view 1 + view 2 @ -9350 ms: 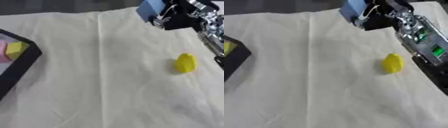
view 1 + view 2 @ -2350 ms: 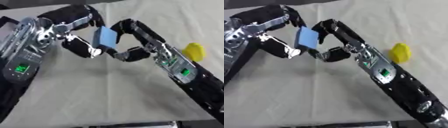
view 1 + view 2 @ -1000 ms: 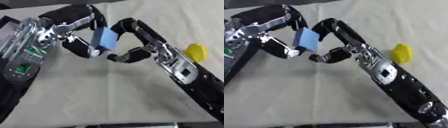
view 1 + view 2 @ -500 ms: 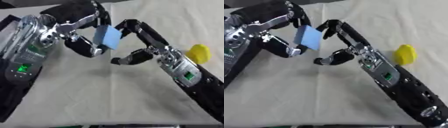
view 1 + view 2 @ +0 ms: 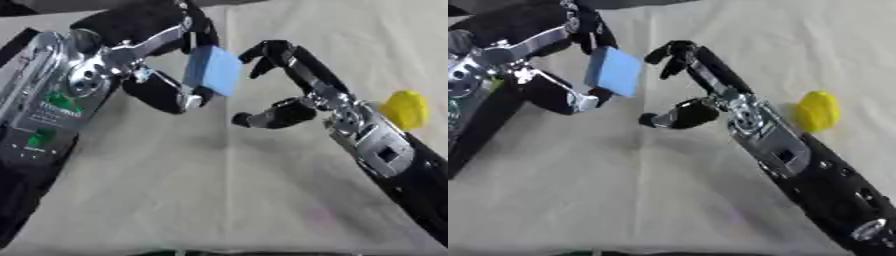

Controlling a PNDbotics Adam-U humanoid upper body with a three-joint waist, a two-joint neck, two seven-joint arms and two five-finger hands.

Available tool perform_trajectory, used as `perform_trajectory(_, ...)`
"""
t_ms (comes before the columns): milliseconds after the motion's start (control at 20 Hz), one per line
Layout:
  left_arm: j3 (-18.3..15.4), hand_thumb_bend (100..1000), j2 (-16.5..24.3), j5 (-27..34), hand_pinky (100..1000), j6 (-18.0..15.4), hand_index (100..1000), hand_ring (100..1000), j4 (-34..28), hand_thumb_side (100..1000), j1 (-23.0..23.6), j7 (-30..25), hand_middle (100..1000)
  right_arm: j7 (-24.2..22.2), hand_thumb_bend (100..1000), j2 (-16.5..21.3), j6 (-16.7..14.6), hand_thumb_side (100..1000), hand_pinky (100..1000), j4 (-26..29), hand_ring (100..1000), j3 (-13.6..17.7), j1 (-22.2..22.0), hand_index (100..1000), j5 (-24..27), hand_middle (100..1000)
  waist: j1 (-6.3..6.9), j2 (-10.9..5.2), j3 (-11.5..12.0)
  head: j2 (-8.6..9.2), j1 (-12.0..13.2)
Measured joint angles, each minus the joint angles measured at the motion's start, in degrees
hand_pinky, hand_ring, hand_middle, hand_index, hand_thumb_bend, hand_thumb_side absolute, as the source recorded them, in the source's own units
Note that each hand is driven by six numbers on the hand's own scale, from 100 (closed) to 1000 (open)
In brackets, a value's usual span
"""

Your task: Pick up the objects with one hand, pass them to the other hand, and then place them into the box on the other side of the table.

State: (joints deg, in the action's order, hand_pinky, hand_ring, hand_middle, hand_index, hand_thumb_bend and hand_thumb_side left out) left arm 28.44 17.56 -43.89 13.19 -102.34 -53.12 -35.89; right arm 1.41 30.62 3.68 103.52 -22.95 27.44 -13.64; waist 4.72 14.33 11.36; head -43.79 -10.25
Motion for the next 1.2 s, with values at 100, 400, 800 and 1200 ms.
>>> perform_trajectory(100, -0.38, 216, 0.41, 0.0, 687, 0.36, 400, 590, -0.19, 100, 0.36, 0.27, 477, 0.08, 690, 0.04, 0.26, 152, 686, 0.01, 616, 0.02, -0.28, 746, -0.01, 695, 0.0, 0.0, -0.01, 0.0, 0.17)
perform_trajectory(400, -2.66, 190, 2.55, 0.72, 686, 2.31, 399, 582, -1.11, 100, 1.36, 2.42, 473, 0.39, 695, 0.58, 0.68, 142, 686, 0.45, 616, 0.45, -0.79, 746, -0.23, 696, 0.0, 0.0, -0.02, 0.03, 0.94)
perform_trajectory(800, -7.35, 140, 6.52, 2.64, 684, 6.34, 379, 568, -1.34, 100, 2.83, 7.97, 464, 0.55, 701, 1.15, 1.05, 137, 685, 1.07, 599, 0.8, -1.24, 744, -0.23, 695, -0.02, 0.0, -0.04, 0.06, 2.34)
perform_trajectory(1200, -11.03, 100, 9.39, 6.34, 686, 10.6, 375, 560, 3.27, 100, 3.77, 12.76, 460, 0.39, 705, 1.51, 1.33, 138, 686, 1.84, 599, 1.03, -1.43, 744, -0.26, 695, -0.03, 0.0, -0.34, 0.06, 3.46)
